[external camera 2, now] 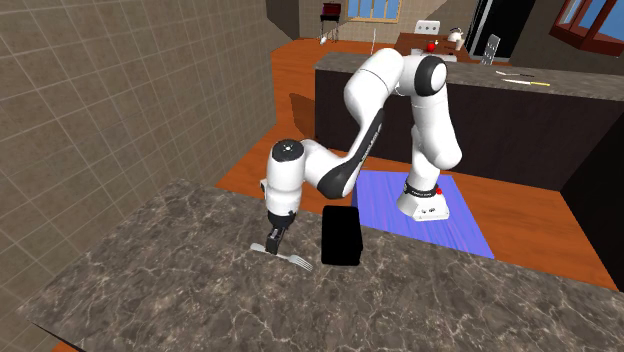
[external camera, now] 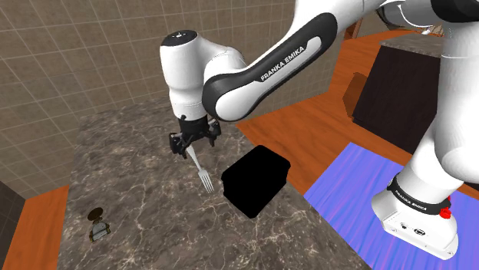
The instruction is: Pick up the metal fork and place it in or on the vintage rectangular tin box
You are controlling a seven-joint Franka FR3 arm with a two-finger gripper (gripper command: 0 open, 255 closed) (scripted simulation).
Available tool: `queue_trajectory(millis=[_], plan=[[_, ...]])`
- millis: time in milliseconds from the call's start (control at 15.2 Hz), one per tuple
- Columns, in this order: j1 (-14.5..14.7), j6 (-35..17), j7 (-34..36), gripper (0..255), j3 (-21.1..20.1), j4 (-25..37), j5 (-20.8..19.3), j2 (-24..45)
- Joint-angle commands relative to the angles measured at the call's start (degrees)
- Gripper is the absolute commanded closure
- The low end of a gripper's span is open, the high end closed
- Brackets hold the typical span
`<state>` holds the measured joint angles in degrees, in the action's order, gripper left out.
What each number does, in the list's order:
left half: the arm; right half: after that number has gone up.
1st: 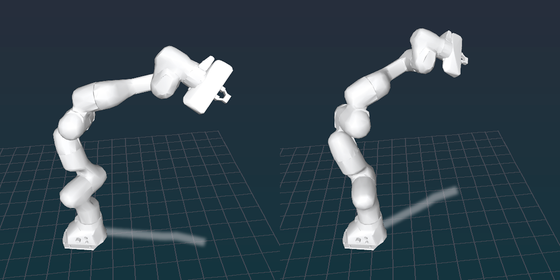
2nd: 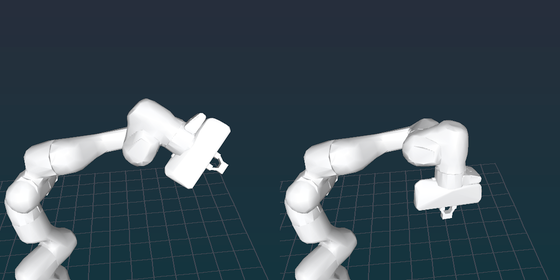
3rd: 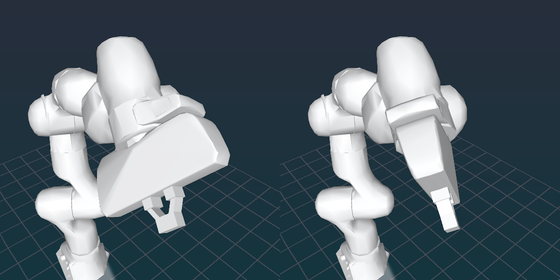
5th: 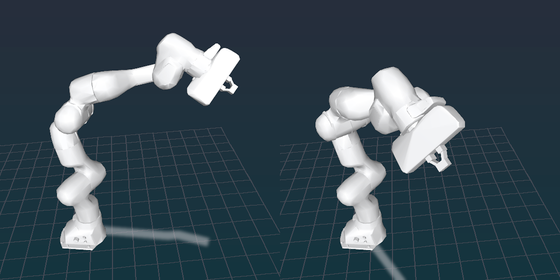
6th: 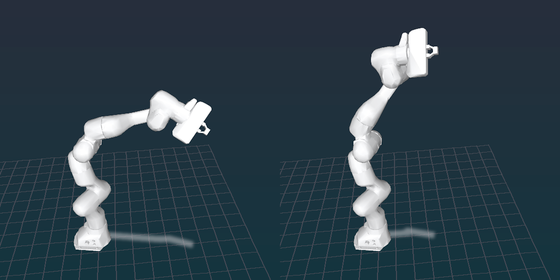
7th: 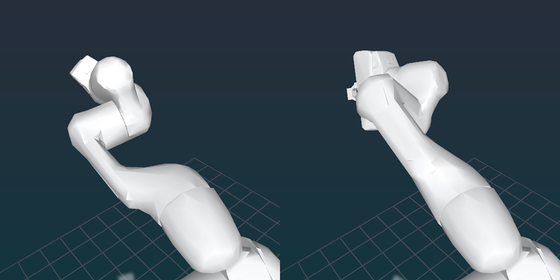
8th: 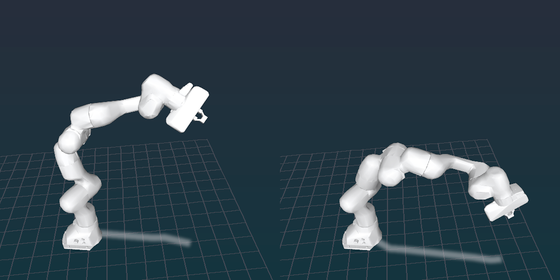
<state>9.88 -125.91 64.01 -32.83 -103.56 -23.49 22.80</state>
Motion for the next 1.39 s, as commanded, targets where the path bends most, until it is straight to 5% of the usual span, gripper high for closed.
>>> queue_trajectory(millis=[0, 990, 1056, 1320], plan=[[1.9, 0.8, 1.9, 0, 0.8, 3.1, -1.7, 3.2], [2.7, -3.0, 3.4, 0, 2.5, 2.4, -4.3, 6.7], [2.7, -3.0, 3.4, 255, 2.5, 2.4, -4.3, 6.7], [2.7, -3.0, 3.4, 255, 2.5, 2.4, -4.3, 6.7]])
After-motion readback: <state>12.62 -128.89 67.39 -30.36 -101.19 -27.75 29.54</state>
